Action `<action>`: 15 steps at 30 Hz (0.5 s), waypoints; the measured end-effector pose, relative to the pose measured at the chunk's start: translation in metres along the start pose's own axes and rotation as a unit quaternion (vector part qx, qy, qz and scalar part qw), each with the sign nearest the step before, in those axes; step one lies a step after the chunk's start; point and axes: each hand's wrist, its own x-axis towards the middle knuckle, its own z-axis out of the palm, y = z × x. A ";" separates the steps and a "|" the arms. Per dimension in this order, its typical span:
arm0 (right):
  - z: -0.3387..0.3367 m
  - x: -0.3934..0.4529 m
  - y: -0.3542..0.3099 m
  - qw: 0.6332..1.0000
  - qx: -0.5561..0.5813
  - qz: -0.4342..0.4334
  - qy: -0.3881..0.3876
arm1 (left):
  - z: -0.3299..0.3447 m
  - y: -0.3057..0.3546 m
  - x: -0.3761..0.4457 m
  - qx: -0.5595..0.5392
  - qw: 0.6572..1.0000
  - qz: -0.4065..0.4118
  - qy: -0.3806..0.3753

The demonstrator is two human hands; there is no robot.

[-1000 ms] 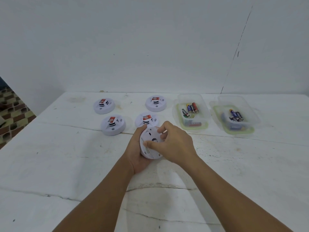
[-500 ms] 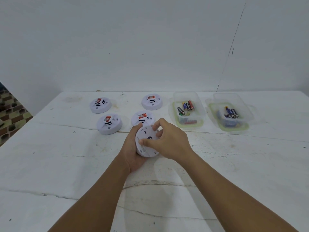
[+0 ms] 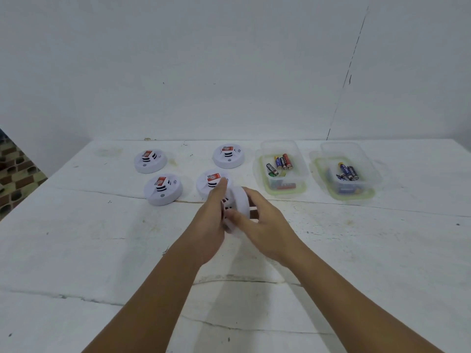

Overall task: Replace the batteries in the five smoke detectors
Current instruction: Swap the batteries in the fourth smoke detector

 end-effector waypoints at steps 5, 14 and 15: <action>-0.012 0.003 0.008 0.967 0.224 0.092 0.078 | -0.018 0.004 0.001 0.032 0.998 0.049 0.027; -0.011 0.003 0.030 0.903 0.393 0.154 0.083 | -0.028 -0.017 -0.008 0.120 0.993 0.017 -0.002; -0.012 0.004 0.031 0.904 0.384 0.159 0.097 | -0.029 -0.019 -0.009 0.105 0.994 0.016 0.000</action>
